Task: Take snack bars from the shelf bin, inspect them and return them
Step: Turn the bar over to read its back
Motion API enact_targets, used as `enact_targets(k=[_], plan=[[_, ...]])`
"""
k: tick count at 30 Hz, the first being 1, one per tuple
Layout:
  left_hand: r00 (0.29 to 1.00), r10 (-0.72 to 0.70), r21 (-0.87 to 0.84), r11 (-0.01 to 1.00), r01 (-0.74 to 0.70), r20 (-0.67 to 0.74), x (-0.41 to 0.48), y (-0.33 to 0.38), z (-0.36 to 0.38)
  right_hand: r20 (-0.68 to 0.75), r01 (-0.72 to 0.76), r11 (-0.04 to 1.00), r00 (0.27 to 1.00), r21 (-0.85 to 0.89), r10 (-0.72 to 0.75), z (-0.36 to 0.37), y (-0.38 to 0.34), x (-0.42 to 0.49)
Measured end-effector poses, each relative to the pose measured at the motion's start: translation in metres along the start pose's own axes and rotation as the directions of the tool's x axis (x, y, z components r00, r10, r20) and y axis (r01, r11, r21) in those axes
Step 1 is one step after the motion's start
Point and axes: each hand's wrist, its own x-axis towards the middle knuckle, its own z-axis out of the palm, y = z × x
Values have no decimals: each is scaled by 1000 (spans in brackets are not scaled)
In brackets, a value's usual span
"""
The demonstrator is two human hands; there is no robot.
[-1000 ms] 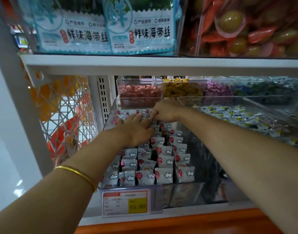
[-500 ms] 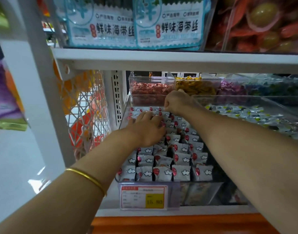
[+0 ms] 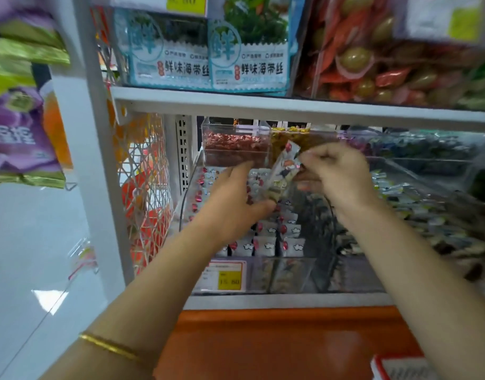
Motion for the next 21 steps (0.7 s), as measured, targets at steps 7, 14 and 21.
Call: enact_targets(k=[7,14,21], plan=[[990,24,-112,994,-9,139,-35,15,0,96,-167,921,985,352,142,-17,-11,-62],[956,-2,-163,985,52,294,-40,12,-8,160,-227,866,972,445,173,-18,1,-72],[937,-21,-307,942,135,349,-34,21,-11,250,-225,875,960,429,124,-10,7,-68]])
